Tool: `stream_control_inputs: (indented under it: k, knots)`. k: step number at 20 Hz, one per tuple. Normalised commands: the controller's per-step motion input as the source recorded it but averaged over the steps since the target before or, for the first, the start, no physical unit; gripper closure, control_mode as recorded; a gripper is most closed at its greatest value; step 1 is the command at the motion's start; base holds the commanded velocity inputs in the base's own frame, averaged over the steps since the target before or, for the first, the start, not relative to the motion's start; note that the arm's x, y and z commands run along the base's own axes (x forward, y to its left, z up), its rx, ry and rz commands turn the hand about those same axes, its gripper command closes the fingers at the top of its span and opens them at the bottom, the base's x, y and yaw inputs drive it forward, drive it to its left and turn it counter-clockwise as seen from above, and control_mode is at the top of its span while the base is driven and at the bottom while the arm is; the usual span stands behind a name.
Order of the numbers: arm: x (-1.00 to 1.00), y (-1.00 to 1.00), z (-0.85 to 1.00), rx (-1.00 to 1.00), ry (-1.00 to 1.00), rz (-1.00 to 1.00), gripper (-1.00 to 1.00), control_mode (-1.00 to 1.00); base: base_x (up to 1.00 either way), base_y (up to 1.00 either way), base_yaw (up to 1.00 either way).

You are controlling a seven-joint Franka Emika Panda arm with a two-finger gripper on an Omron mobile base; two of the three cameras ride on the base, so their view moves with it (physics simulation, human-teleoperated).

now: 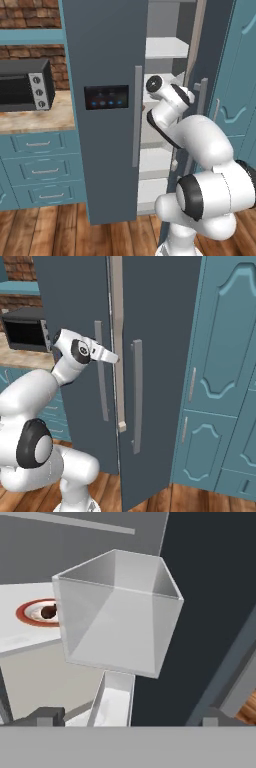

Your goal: Retrieve the chicken drumstick from the fridge and place it on the saucepan with marinade on the stove.

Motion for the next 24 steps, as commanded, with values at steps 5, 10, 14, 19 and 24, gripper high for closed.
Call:
stream_control_inputs:
  k: [5, 10, 14, 19, 24]
  knots:
    - [0.0, -0.48, -0.15, -0.04, 0.0, 0.0, -1.0, -1.0, 0.0, 0.0, 0.0]
    - [-0.05, -0.65, -0.16, -0.07, 0.0, -0.02, -1.0, -1.0, 0.0, 0.0, 0.0]
    - [-0.5, -0.98, -0.03, -0.09, 0.05, -0.12, -1.0, -1.0, 0.0, 0.0, 0.0]
    - [-0.72, -1.0, -0.06, -0.11, 0.1, -0.18, -1.0, -1.0, 0.0, 0.0, 0.0]
    - [-0.71, -1.0, -0.14, -0.11, 0.15, -0.22, -1.0, -1.0, 0.0, 0.0, 0.0]
